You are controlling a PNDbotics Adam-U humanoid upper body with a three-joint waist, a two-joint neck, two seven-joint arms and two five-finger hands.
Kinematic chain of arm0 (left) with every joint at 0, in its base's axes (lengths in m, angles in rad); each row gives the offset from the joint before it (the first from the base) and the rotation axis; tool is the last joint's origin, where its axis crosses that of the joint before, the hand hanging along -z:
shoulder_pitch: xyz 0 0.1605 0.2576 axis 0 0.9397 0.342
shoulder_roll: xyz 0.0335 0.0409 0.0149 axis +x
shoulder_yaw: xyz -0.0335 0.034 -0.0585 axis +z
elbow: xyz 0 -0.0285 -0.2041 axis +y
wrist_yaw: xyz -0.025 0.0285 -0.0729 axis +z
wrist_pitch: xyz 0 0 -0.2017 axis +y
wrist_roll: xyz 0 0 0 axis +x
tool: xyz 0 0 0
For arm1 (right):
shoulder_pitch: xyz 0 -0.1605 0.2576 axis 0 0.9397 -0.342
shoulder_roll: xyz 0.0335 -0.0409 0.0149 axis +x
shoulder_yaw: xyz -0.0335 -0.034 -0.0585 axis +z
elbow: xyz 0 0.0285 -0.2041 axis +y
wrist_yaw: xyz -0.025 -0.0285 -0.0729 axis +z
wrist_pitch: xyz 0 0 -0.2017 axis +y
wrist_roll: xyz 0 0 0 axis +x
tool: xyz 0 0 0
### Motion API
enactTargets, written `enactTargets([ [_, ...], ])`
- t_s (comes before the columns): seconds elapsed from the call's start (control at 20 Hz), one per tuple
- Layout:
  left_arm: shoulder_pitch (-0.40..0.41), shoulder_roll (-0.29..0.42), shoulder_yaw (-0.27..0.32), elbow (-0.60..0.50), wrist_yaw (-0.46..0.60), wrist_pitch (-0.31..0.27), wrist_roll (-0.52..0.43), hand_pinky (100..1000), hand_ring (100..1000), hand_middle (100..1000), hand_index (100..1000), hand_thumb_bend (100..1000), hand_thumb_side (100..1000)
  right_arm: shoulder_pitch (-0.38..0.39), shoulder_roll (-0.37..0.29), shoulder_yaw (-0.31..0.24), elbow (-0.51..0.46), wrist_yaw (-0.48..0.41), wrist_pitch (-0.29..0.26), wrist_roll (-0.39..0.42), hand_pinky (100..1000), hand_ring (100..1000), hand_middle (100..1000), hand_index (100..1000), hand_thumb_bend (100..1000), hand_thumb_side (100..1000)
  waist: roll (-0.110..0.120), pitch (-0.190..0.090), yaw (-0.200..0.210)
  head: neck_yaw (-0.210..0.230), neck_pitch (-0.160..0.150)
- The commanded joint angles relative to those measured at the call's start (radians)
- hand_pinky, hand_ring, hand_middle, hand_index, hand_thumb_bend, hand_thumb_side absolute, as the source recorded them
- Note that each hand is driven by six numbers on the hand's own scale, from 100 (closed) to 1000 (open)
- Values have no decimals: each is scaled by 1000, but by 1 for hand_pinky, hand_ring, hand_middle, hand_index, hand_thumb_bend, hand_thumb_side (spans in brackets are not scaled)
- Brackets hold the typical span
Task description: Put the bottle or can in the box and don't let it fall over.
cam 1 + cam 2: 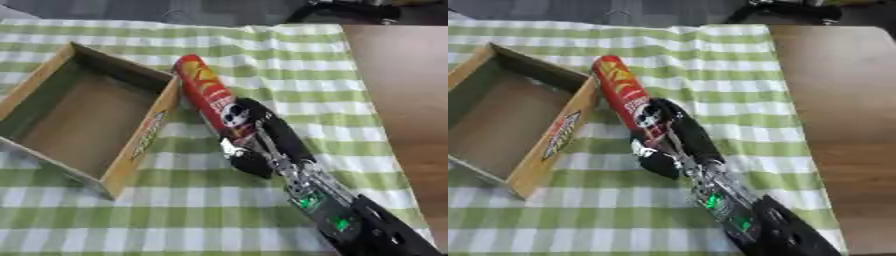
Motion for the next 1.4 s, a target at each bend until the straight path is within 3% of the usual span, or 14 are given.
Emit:
enactTargets([
  [0.05,-5,13,6,-18,4,-1,1,561,519,649,699,123,726,8,-13,3,22,-16,15,9,477,924,940,998,100,516,-10,-22,1,-1,-2],
  [0.4,-4,13,7,-18,5,-1,2,563,519,648,699,122,725,10,-15,-8,9,-44,16,20,300,895,943,992,100,220,-8,-22,-2,0,-3],
  [0.7,-5,13,8,-18,5,-1,2,565,519,648,698,122,724,10,-15,-20,8,-63,28,6,335,886,923,982,100,100,-7,-21,-2,0,-2],
  [1.0,-5,13,9,-18,5,-2,3,567,519,647,697,121,721,10,-17,-26,7,-90,39,-11,377,875,881,949,100,100,-7,-22,-3,-1,-4],
  [1.25,-6,13,10,-19,4,-2,2,569,519,647,697,120,718,6,-23,-34,-15,-84,37,-75,341,784,741,867,100,100,-5,-22,-4,0,-6],
  [1.4,-7,13,10,-19,4,-2,1,570,519,646,697,120,718,6,-27,-38,-29,-79,31,-121,320,752,701,841,100,100,-4,-22,-5,0,-8],
])
